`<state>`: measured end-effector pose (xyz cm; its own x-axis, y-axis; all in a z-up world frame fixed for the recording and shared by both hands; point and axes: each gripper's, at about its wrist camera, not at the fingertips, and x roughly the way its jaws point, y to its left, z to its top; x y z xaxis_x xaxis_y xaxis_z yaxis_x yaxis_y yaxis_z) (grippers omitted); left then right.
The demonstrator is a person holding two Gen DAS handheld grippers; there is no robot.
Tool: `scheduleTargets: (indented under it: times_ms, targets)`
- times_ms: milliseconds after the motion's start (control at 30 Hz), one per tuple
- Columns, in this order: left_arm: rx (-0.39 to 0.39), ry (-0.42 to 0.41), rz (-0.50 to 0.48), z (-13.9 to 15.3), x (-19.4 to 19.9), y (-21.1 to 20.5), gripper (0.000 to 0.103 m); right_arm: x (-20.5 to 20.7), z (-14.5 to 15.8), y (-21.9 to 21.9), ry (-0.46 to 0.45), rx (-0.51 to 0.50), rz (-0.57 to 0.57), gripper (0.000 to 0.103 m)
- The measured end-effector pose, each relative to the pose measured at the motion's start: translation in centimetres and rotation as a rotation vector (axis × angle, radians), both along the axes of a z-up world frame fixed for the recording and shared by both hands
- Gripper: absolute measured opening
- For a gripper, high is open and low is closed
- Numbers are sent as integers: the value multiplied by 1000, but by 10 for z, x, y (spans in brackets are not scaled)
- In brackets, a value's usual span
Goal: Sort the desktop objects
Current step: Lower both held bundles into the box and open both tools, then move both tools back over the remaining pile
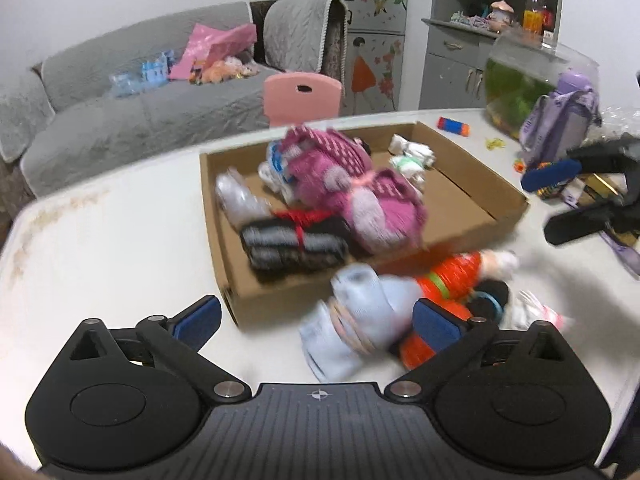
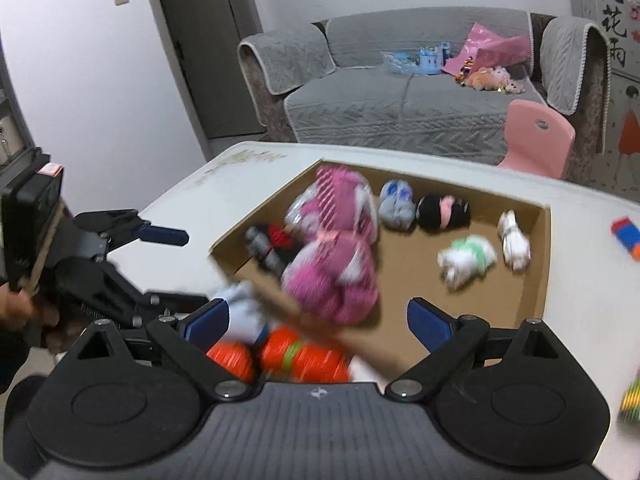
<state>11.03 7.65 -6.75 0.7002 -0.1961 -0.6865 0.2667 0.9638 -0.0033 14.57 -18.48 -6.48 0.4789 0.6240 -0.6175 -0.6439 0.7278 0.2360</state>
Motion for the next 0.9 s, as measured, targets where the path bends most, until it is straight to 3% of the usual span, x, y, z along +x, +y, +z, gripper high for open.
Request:
scheduleTargets:
  times_ms: [267,400,600,900]
  targets:
    - [-21,30,-50,-18,-47,-15,102,-64,-32,-7,-62,-80,41,95]
    - [-28,29,-30,-22,-69,-10,103,-84,-45,-13,-60,-105,43,95]
    - [-57,42,12,-29,-82,3,102,-84,-52,-26,-41,-27,2,95]
    - [-36,63,23,-35,-76,19,102,-77,-64,-36,-28,-11,-47,88]
